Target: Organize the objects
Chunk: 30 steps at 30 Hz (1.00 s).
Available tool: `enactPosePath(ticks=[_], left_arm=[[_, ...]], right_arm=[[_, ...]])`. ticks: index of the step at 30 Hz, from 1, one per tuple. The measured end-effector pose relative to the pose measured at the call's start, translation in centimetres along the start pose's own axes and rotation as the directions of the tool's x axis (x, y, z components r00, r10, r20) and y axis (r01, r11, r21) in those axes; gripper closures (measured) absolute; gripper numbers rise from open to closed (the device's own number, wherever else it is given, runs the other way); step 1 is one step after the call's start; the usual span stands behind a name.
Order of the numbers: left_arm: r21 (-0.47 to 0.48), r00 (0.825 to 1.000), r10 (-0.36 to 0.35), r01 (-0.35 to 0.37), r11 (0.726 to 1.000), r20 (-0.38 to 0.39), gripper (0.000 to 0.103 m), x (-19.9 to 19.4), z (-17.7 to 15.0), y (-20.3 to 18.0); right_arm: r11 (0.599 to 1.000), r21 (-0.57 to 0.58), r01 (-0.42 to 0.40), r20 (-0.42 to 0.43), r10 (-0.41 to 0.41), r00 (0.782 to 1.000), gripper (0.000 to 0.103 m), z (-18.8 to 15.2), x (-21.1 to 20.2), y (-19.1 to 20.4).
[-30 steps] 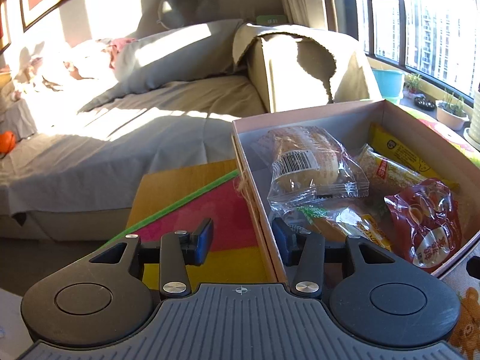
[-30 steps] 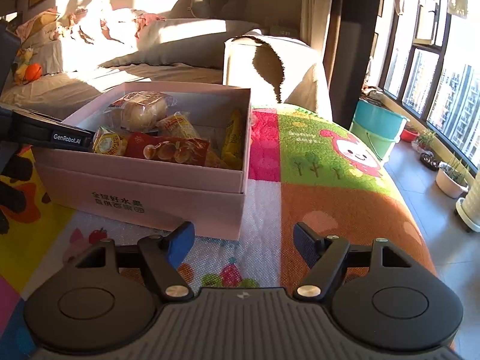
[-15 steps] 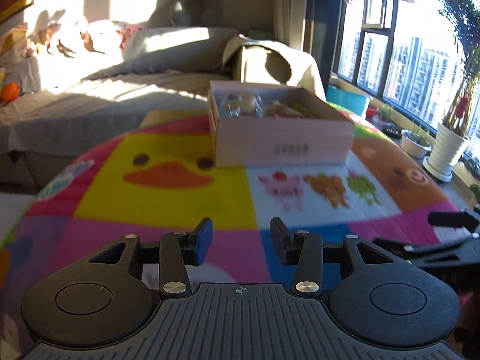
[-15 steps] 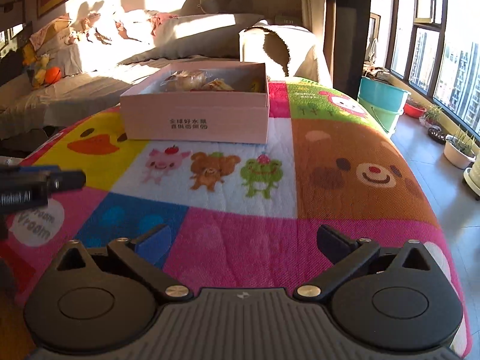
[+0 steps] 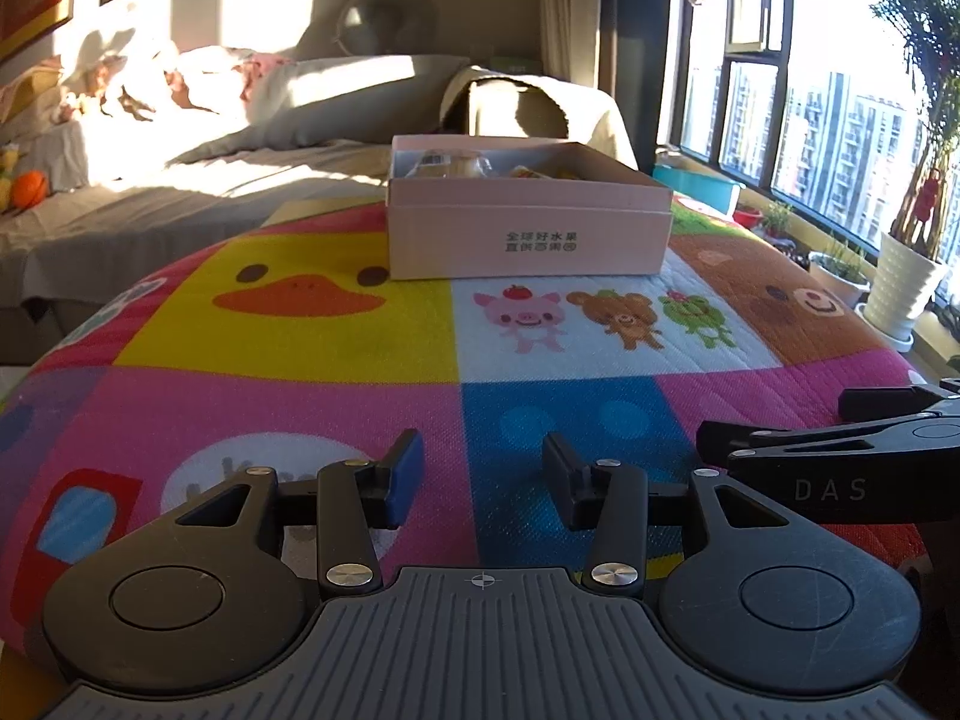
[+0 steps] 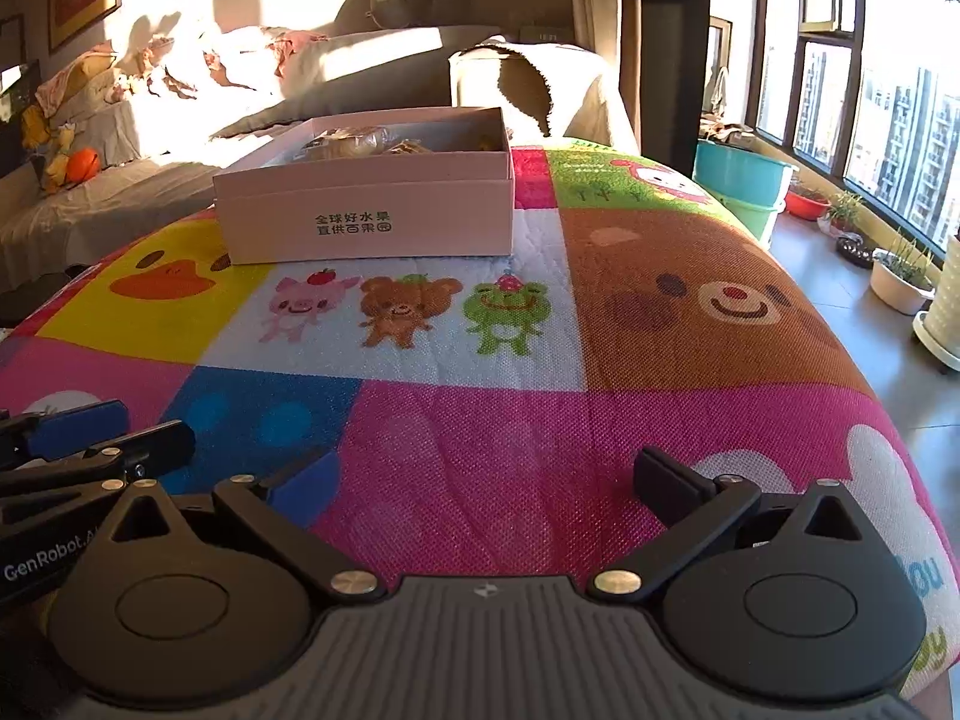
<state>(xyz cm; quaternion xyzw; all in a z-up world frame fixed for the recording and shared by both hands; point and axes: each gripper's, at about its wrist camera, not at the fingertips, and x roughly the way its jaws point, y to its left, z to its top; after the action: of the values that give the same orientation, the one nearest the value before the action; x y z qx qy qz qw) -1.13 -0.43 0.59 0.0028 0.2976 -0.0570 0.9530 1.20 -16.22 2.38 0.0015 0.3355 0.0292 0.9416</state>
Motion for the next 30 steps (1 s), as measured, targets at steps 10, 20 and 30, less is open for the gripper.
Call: enactPosePath(ticks=[10, 20, 30], left_arm=[[0.011, 1.000, 0.016, -0.016, 1.000, 0.000, 0.054, 0.14, -0.04, -0.39], [0.015, 1.000, 0.020, -0.020, 1.000, 0.000, 0.054, 0.15, -0.05, -0.44], [0.006, 1.000, 0.014, -0.014, 1.000, 0.001, 0.054, 0.03, -0.08, -0.24]], right_arm=[[1.000, -0.010, 0.005, 0.027, -0.004, 1.000, 0.000, -0.40, -0.10, 0.12], [1.000, -0.010, 0.005, 0.028, -0.005, 1.000, 0.000, -0.40, -0.08, 0.11], [1.000, -0.009, 0.005, 0.028, -0.004, 1.000, 0.000, -0.38, -0.05, 0.15]])
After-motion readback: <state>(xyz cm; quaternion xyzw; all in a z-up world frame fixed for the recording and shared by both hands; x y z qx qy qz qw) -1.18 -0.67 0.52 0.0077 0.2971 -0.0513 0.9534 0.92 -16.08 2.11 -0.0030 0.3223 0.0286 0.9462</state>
